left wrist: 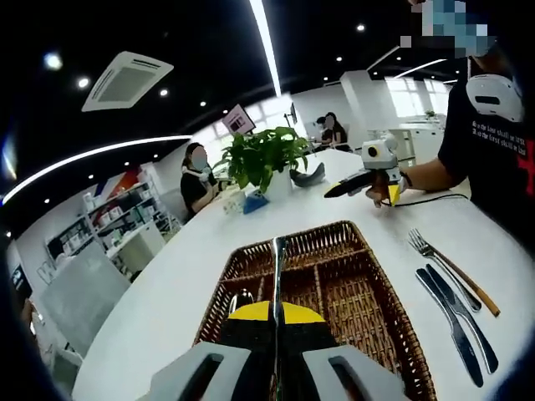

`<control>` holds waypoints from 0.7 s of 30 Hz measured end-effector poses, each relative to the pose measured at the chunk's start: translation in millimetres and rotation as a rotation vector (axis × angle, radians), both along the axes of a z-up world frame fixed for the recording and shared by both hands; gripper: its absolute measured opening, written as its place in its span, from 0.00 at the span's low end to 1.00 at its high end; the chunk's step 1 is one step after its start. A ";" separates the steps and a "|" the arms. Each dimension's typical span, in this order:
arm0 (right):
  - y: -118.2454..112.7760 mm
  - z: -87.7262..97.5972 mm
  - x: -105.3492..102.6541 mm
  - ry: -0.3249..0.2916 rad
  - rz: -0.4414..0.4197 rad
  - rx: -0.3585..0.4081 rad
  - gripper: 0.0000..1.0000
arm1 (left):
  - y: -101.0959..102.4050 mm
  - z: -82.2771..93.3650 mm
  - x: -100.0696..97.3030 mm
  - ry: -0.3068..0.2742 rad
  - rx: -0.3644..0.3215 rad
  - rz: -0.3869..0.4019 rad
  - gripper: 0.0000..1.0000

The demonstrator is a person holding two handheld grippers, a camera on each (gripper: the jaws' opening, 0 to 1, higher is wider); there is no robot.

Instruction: Arrange the knives, forks, and spoons in their matching storage slots by inserting each utensil handle-first until every utensil is classified and aligned in the correct compartment

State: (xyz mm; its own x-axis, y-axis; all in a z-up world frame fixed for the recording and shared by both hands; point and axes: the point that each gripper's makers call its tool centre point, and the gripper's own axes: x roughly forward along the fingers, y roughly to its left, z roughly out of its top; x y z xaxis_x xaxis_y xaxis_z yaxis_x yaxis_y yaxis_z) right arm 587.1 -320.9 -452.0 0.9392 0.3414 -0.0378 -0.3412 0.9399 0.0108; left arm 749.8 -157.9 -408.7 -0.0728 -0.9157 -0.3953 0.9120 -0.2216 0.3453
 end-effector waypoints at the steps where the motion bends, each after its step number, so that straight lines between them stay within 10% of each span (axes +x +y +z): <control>1: 0.4 -0.7 -0.4 -0.001 0.002 -0.001 1.00 | -0.4 0.1 0.4 -0.001 0.001 -0.001 0.00; 21: 9.5 -7.6 -6.1 0.006 0.042 0.006 1.00 | 1.3 -0.9 2.0 -0.016 -0.020 -0.003 0.00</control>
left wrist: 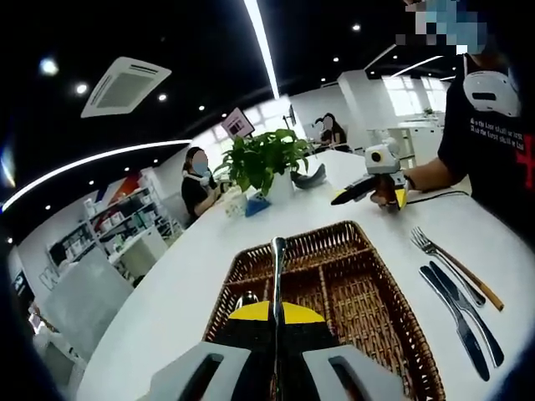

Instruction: Arrange the knives, forks, and spoons in their matching storage slots by inserting each utensil handle-first until every utensil is classified and aligned in the correct compartment

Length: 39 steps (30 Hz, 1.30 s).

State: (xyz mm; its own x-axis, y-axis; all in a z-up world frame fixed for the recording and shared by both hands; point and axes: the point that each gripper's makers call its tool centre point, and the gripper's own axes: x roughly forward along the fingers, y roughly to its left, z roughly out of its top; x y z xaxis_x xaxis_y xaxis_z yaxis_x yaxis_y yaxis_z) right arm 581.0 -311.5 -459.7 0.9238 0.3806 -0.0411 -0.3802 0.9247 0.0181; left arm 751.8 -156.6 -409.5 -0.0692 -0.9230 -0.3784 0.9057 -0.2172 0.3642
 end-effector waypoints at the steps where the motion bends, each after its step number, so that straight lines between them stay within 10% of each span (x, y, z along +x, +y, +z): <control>1: 0.1 -0.2 -0.3 0.001 0.001 0.001 1.00 | 0.0 -1.7 1.5 0.001 0.002 0.007 0.00; 39: 2.6 -5.7 -1.9 0.008 0.009 -0.008 1.00 | -6.0 -79.2 22.2 0.058 0.123 0.029 0.00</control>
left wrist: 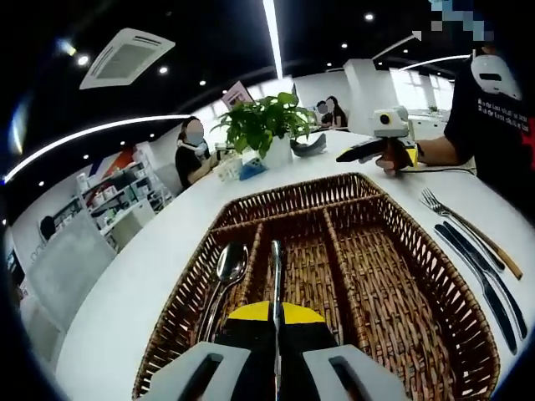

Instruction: Arrange the knives, forks, and spoons in their matching storage slots by inserting each utensil handle-first until every utensil is classified and aligned in the correct compartment

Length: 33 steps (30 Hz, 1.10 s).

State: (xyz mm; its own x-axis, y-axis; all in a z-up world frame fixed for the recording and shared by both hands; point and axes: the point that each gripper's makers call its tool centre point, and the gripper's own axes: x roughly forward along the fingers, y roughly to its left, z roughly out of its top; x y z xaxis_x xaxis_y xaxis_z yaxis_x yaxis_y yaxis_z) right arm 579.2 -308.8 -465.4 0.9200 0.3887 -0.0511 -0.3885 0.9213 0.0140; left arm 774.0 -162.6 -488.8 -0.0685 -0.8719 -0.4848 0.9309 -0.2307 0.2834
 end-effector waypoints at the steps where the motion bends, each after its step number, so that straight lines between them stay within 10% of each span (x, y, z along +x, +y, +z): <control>1: 0.1 -0.4 0.1 0.001 0.000 0.000 1.00 | 0.1 -0.8 1.0 0.001 0.002 0.001 0.00; 10: -0.4 0.3 -0.5 0.000 0.000 0.002 1.00 | -0.2 -17.4 7.8 0.033 0.065 0.002 0.00; 12: -0.7 -0.2 -0.5 0.001 -0.001 0.000 1.00 | 6.3 -36.8 11.5 -0.033 0.173 -0.003 0.00; 14: -0.2 -0.3 -0.5 0.001 0.000 0.000 1.00 | 3.5 -33.0 6.4 0.064 0.141 0.024 0.00; 33: 3.1 0.4 -1.2 -0.001 0.006 0.000 1.00 | 5.9 -27.6 5.0 -0.035 0.103 0.015 0.04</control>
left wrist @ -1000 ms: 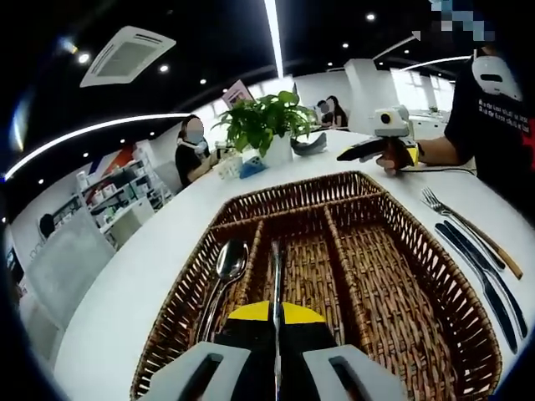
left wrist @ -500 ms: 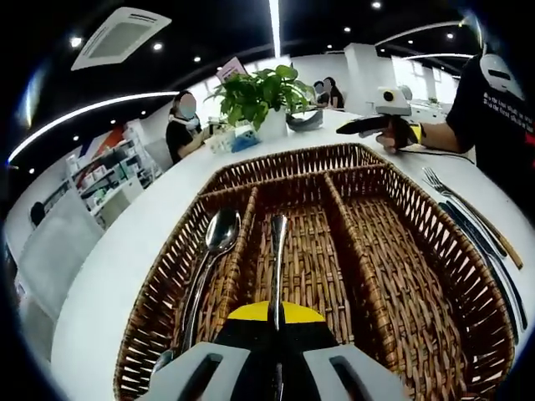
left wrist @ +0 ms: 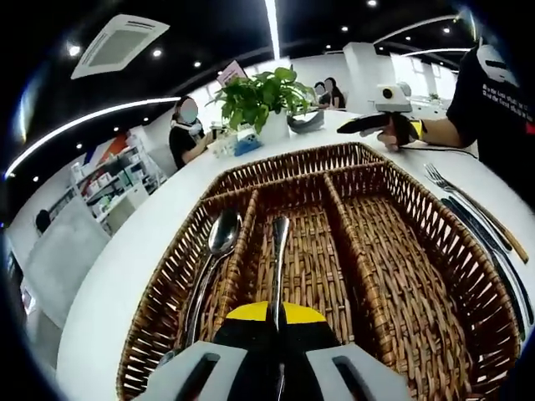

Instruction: Arrange the knives, forks, and spoons in their matching storage slots by inserting each utensil handle-first until every utensil is classified and aligned in the correct compartment

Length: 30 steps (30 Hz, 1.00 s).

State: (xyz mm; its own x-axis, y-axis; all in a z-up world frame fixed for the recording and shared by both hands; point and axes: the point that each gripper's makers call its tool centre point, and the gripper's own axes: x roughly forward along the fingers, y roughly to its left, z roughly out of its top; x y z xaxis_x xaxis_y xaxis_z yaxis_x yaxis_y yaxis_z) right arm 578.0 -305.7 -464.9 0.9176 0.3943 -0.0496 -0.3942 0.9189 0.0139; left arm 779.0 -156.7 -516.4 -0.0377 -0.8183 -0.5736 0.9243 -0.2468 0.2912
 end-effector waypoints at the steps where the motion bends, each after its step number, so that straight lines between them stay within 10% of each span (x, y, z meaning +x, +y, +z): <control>1: -0.2 0.2 -0.3 -0.001 -0.001 0.000 1.00 | 0.4 0.9 -0.7 0.002 0.001 -0.001 0.06; 11: -0.7 3.1 -1.6 -0.009 -0.006 0.005 1.00 | -1.5 40.7 -1.0 0.060 -0.179 0.087 0.24; 18: -9.4 8.7 -1.6 -0.028 -0.046 0.013 1.00 | 9.6 61.8 14.5 0.146 -0.322 0.284 0.97; 30: -5.5 6.5 -4.4 -0.020 -0.055 0.000 1.00 | 50.3 71.1 -9.8 0.153 -0.385 0.384 1.00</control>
State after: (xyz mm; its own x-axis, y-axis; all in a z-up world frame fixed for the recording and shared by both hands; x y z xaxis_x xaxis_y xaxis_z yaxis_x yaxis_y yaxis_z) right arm 573.6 -311.2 -458.4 0.9387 0.3433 -0.0309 -0.3433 0.9392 0.0061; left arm 769.3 -106.4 -445.3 0.2447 -0.9388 -0.2424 0.9656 0.2132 0.1490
